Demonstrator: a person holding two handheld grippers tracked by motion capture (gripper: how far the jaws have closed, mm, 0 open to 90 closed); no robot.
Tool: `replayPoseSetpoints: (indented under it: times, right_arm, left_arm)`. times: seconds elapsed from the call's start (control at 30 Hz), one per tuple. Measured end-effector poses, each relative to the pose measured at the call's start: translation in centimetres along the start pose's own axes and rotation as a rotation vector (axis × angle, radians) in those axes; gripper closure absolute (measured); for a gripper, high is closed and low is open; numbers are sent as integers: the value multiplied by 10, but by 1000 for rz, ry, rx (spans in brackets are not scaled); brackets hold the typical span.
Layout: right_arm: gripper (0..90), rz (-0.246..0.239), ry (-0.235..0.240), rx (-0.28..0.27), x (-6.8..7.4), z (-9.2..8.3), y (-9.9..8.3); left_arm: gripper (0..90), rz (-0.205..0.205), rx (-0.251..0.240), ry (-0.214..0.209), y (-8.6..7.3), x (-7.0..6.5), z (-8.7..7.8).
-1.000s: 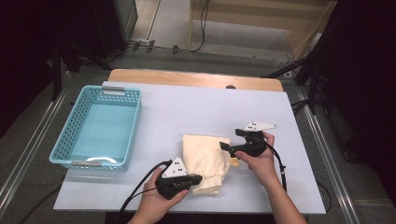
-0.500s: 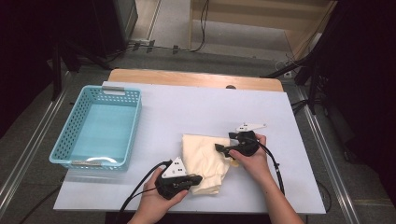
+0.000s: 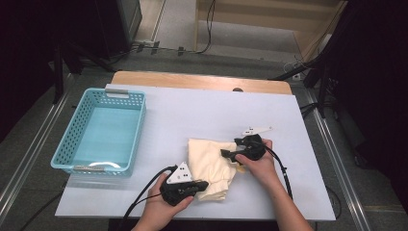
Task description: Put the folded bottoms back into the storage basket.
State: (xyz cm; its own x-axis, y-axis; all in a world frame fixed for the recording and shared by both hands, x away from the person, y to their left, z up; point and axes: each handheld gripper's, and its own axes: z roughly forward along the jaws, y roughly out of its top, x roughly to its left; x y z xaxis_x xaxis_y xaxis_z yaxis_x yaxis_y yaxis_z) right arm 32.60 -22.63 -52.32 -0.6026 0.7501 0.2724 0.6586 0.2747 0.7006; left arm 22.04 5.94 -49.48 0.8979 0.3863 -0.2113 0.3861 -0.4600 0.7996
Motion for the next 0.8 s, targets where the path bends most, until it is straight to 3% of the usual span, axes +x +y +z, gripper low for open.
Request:
replayPoseSetpoints:
  times: [0.17, 0.3, 0.5, 0.67, 0.8]
  right_arm:
    - [220, -1, 5, 2, 1, -1, -1]
    - [346, -1, 7, 8, 5, -3, -2]
    - [635, 25, 69, -6, 7, -5, -8]
    - [693, -18, 21, -43, 17, -10, -13]
    - [703, -12, 4, -73, 20, -17, -18]
  left_arm:
    - [900, 0, 1, -1, 0, 0, 0]
    - [900, -1, 3, -2, 0, 0, 0]
    - [900, -4, -2, -5, 0, 0, 0]
    - [896, -1, -2, -7, 0, 1, -1]
    - [874, 6, -2, -13, 0, 1, -3]
